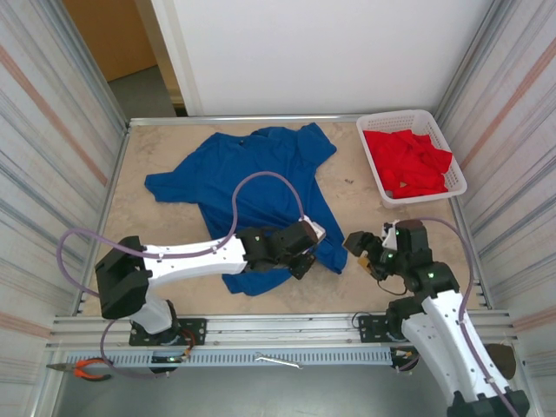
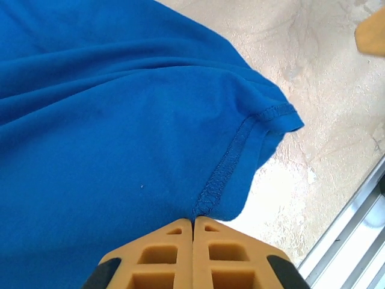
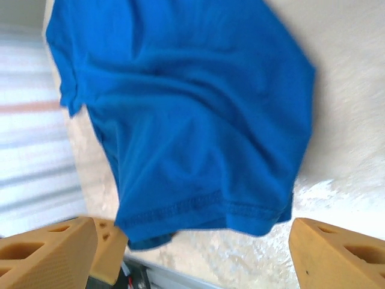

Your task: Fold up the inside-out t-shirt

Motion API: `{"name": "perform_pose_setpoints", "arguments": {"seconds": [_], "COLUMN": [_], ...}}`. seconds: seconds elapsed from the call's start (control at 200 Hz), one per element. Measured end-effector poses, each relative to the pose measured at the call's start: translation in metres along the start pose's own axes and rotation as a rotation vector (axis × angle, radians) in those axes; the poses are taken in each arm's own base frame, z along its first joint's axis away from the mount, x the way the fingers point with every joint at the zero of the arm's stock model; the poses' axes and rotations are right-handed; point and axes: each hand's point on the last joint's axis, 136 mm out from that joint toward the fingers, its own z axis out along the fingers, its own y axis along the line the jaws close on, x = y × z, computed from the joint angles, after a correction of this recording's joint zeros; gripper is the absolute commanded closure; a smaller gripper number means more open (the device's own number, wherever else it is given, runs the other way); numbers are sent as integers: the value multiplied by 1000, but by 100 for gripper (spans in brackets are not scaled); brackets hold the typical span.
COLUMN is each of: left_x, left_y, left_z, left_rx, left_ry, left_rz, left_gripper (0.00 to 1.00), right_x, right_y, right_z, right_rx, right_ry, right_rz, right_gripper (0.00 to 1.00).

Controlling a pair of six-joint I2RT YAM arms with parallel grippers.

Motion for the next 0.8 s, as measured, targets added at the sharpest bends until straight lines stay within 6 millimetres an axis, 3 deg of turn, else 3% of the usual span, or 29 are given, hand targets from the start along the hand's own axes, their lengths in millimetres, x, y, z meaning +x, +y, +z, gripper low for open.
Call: {"name": "perform_pose_setpoints", "arguments": {"seconds": [0.075, 0.281, 0.391, 0.621, 0.802], "left_x": [2, 8, 21, 67, 89], "left_y": [1, -3, -3, -11, -15], "left_z": [0, 1, 7, 20, 31], "left_rx": [-1, 30, 28, -31, -127], "left_ry": [9, 38, 70, 175, 209], "left_rz": [3, 11, 19, 130, 248], "left_gripper": [100, 81, 72, 65, 60], "right_x": [12, 30, 27, 17, 13], "right_y": [6, 2, -4, -9, -14], "right_z": [4, 23, 29, 29, 28], "right_rx": [-5, 61, 105, 137, 141], "right_ry": [28, 66, 50, -9, -31], "right_rz": [-30, -67, -64, -51, -37], "right_gripper": [15, 15, 14, 15, 15]}}
